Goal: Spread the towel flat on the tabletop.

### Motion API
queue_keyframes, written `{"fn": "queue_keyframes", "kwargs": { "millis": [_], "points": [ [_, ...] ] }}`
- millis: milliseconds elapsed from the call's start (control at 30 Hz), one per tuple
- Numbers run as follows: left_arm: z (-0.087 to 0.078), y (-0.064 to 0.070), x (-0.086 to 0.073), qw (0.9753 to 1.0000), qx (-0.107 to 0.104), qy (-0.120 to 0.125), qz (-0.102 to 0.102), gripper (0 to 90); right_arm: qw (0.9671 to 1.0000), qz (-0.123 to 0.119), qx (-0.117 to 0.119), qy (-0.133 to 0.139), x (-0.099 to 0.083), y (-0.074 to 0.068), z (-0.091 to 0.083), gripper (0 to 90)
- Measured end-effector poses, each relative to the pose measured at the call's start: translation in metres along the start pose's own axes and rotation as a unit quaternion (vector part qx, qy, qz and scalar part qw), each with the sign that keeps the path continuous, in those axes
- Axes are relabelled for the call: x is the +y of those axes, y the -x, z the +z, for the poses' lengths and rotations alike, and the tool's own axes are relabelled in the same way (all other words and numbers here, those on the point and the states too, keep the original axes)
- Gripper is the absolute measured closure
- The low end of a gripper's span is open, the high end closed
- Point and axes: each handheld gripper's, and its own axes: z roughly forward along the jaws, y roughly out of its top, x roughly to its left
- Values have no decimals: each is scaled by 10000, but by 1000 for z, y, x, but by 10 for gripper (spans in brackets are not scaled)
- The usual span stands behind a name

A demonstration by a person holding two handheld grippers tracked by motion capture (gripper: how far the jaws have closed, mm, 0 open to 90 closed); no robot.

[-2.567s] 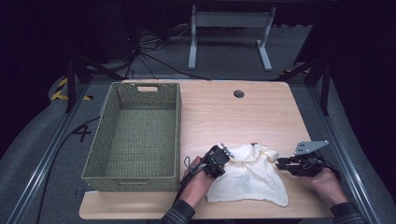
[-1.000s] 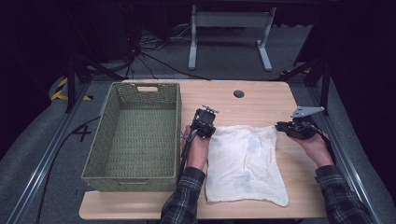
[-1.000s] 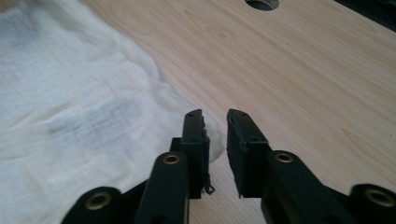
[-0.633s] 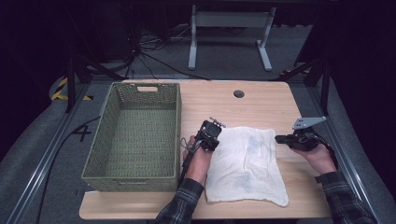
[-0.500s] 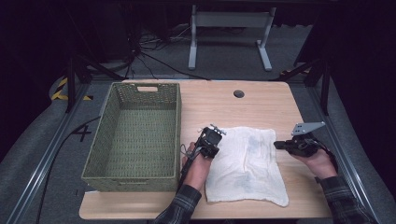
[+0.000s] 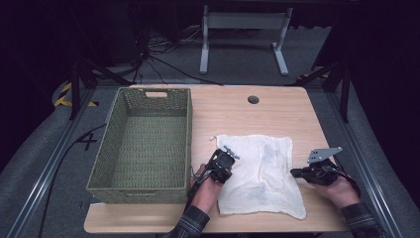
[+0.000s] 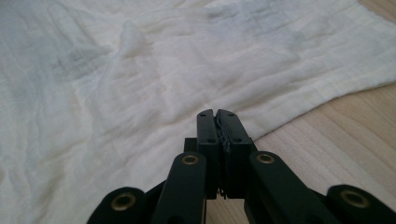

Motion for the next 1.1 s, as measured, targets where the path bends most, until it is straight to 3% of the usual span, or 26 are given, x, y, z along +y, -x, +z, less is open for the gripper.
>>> {"fn": "queue_keyframes", "kwargs": {
  "millis": [233, 367, 667, 867, 1100],
  "points": [
    [1, -2, -1, 10000, -26, -51, -47, 867, 9998, -35, 12, -220, -1, -2, 8, 891],
    [3, -3, -3, 10000, -18, -72, -64, 862, 9994, -47, -120, -323, -3, 0, 4, 894],
    [6, -1, -4, 9998, -120, -136, -66, 856, 9987, 171, -299, -363, -17, 11, -9, 896],
    [7, 7, -2, 9995, -256, -172, 60, 867, 9982, 238, -394, -375, -23, 15, -15, 896],
    [6, 6, 1, 9992, -351, -156, 51, 863, 9987, 273, -311, -310, -26, 21, -18, 875]
  ]
}}
